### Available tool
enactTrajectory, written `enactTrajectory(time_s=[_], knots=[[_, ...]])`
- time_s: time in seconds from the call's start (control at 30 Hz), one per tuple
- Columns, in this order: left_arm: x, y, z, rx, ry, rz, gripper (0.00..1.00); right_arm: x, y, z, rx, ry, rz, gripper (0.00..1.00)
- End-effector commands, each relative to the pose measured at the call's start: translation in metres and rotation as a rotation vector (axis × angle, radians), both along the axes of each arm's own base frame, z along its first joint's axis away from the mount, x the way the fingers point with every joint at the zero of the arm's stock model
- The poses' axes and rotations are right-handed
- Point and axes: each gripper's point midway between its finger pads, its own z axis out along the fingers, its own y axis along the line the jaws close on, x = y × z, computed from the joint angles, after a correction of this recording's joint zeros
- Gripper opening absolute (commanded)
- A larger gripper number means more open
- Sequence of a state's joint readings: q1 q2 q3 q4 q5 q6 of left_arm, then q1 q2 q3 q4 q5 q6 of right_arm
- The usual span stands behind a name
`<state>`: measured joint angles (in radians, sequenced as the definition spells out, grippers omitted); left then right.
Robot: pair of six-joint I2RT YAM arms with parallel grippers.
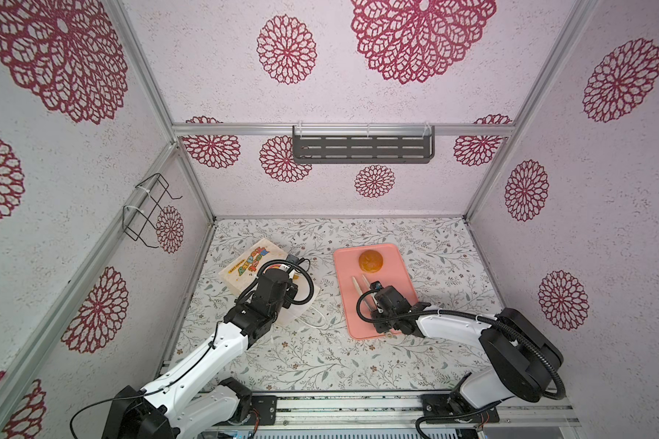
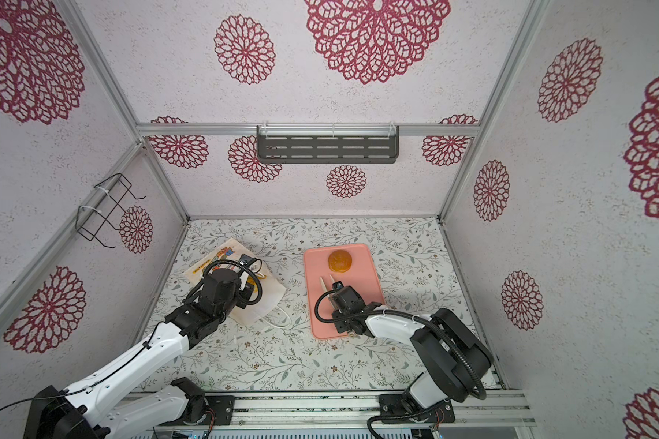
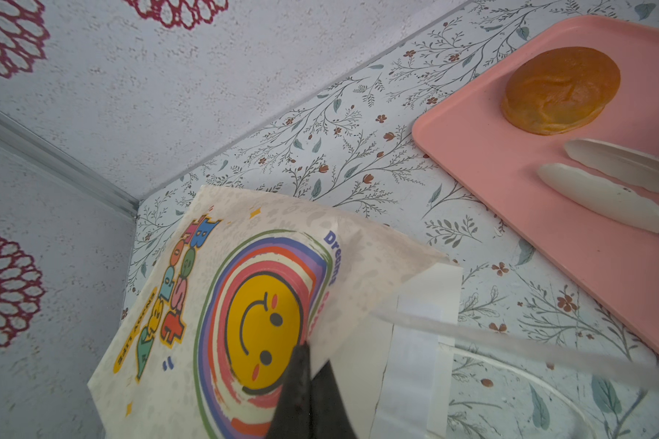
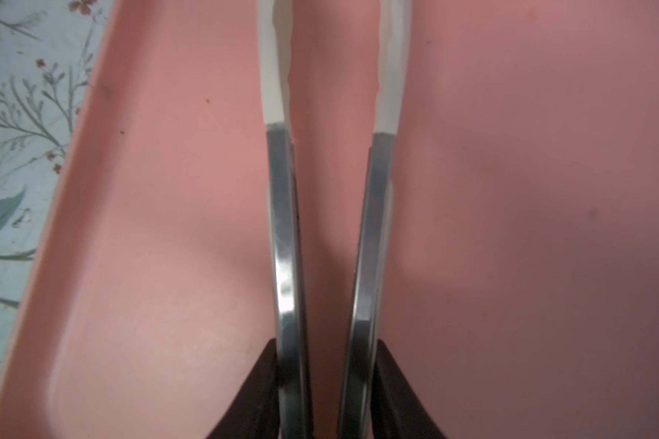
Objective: Take the fake bread out of the paper bag
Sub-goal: 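Regrasp the tongs handle lying on the tray with the right gripper, then carry the tongs with the right gripper into the bag mouth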
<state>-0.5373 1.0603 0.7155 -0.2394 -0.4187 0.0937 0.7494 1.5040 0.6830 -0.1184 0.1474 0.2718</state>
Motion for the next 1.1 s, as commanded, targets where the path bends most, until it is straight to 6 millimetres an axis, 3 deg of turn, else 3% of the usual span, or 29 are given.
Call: enactTrajectory(time_s=[0.0,0.23,0.4,0.5,0.67,1.07], knots=[[0.001,0.0,0.013,-0.007,-0.034,0.004,0.0,-0.014,-0.011,0.014,-0.026,0.032,-0.036,0.34],[0.0,-0.001,0.015,-0.01,-0.035,-0.001,0.0,-0.031,-0.006,0.076,0.168,-0.004,-0.048,0.31],[-0.001,-0.002,0.018,-0.017,-0.044,-0.001,0.0,-0.044,-0.008,0.109,0.273,-0.012,-0.064,0.31],[-0.001,-0.002,0.018,-0.018,-0.044,-0.003,0.0,-0.051,-0.011,0.126,0.304,0.004,-0.077,0.4],[-0.001,-0.002,0.02,-0.028,-0.049,-0.006,0.0,-0.062,-0.008,0.137,0.321,0.091,-0.083,0.47],[-0.002,-0.005,0.021,-0.039,-0.05,-0.015,0.0,-0.069,0.01,0.158,0.414,0.178,-0.09,0.44]])
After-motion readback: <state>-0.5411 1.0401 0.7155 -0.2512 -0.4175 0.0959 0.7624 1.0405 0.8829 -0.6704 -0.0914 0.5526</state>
